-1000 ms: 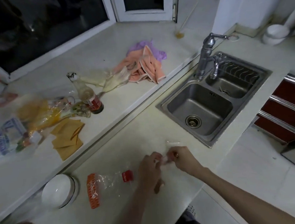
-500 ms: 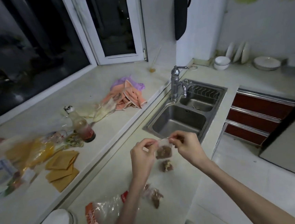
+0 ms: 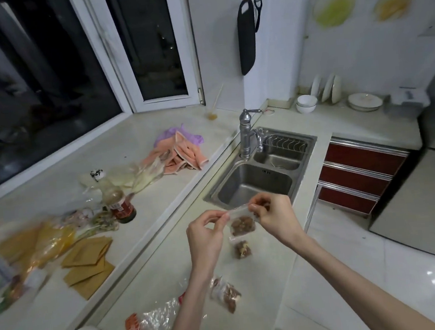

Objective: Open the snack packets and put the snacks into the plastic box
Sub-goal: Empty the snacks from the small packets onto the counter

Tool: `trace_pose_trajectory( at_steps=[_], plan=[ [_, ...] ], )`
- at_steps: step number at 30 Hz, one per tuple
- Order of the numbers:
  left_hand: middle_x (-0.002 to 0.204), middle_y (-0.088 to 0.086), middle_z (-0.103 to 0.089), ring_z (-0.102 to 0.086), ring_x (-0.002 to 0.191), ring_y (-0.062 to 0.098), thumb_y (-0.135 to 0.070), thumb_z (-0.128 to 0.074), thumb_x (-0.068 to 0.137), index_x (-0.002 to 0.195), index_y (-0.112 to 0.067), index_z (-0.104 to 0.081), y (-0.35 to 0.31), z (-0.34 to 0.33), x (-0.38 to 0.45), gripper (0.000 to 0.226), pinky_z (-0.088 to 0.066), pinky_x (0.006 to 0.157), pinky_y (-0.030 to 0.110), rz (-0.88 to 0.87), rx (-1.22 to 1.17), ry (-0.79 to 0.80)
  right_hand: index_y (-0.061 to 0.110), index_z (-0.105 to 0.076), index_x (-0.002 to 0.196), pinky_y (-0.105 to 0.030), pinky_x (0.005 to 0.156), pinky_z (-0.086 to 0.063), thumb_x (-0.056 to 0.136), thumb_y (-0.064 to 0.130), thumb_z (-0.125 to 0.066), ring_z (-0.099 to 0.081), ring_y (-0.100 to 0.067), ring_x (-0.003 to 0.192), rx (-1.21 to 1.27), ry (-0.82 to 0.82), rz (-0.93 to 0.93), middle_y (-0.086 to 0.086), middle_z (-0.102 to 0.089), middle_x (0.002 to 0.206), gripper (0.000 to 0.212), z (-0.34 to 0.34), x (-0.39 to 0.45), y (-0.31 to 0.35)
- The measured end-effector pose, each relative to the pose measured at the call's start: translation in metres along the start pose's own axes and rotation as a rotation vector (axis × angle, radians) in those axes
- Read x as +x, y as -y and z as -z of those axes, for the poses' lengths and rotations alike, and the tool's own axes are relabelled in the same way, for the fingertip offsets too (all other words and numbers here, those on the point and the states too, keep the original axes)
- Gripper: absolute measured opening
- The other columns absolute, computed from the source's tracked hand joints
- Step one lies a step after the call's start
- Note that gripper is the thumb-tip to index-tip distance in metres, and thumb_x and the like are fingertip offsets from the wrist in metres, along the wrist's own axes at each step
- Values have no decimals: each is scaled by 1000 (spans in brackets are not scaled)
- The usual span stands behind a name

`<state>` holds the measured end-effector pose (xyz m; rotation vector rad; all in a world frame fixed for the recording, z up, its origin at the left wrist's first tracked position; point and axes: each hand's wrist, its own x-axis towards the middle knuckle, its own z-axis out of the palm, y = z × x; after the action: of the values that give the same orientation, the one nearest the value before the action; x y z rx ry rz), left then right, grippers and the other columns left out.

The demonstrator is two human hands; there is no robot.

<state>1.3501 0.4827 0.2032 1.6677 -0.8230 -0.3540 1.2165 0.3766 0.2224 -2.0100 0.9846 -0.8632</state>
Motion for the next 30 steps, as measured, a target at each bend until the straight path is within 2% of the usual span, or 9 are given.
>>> trace_pose_trajectory(
  at_steps=[4, 10, 15, 17, 20, 21, 26, 30],
  plan=[
    [73, -22, -70, -62, 76, -6, -9, -77, 77, 67, -30, -68, 0, 0, 3, 25, -41, 69, 2, -16, 31, -24, 23, -64, 69, -3, 57, -41, 83, 3, -62, -59, 8, 66, -29, -4, 24, 10, -64, 65, 25, 1, -3, 6],
    [75, -19, -69, -62, 78, -3, -12, -74, 80, 71, -29, -67, -3, -2, 2, 21, -45, 68, 6, -24, 18, 17, 21, -71, 79, -7, 61, -44, 84, 16, -68, -60, 4, 69, -40, 66, 34, 11, -66, 73, 8, 6, -5, 5],
    [80, -19, -69, -60, 77, 2, -23, -71, 83, 80, -30, -69, -2, 0, -5, 7, -45, 65, 13, -69, 171, 74, 12, -70, 77, -25, 67, -52, 85, 13, -65, -62, -10, 71, -103, 129, 70, 2, -68, 75, 9, -2, 0, 3],
    [81, -17, -69, -60, 79, 5, -27, -72, 83, 80, -30, -69, 0, 4, -6, 5, -49, 69, 24, -39, 227, 49, 9, -70, 76, -23, 64, -50, 84, 11, -65, -61, -11, 68, -124, 164, 128, 2, -66, 73, 9, -8, 4, 6],
    [82, -10, -69, -59, 84, 11, -26, -73, 83, 77, -30, -69, 1, 6, -3, 8, -50, 76, 35, -1, 292, -21, 9, -69, 77, -7, 60, -36, 83, 7, -65, -52, -7, 65, -127, 219, 222, 4, -60, 73, 7, -13, 13, 10],
    [82, -8, -68, -59, 85, 12, -24, -73, 82, 76, -29, -68, 0, 6, 0, 9, -50, 77, 36, 18, 308, -51, 9, -69, 78, -6, 59, -34, 83, 7, -65, -49, -4, 64, -112, 235, 240, 4, -59, 73, 7, -15, 17, 11],
    [79, -11, -67, -60, 82, 5, -23, -73, 81, 74, -32, -67, -5, 5, 10, 13, -49, 77, 32, 62, 389, -165, 8, -71, 80, -4, 61, -37, 83, 9, -66, -50, 5, 62, -11, 322, 277, 5, -64, 74, 6, -20, 40, 13],
    [80, -11, -66, -60, 82, 2, -25, -67, 83, 80, -31, -66, -4, 1, 13, 7, -50, 74, 29, 56, 414, -164, 5, -71, 77, -9, 61, -39, 81, 7, -68, -51, -2, 60, 27, 400, 345, -2, -68, 74, 5, -24, 58, 10]
  ],
)
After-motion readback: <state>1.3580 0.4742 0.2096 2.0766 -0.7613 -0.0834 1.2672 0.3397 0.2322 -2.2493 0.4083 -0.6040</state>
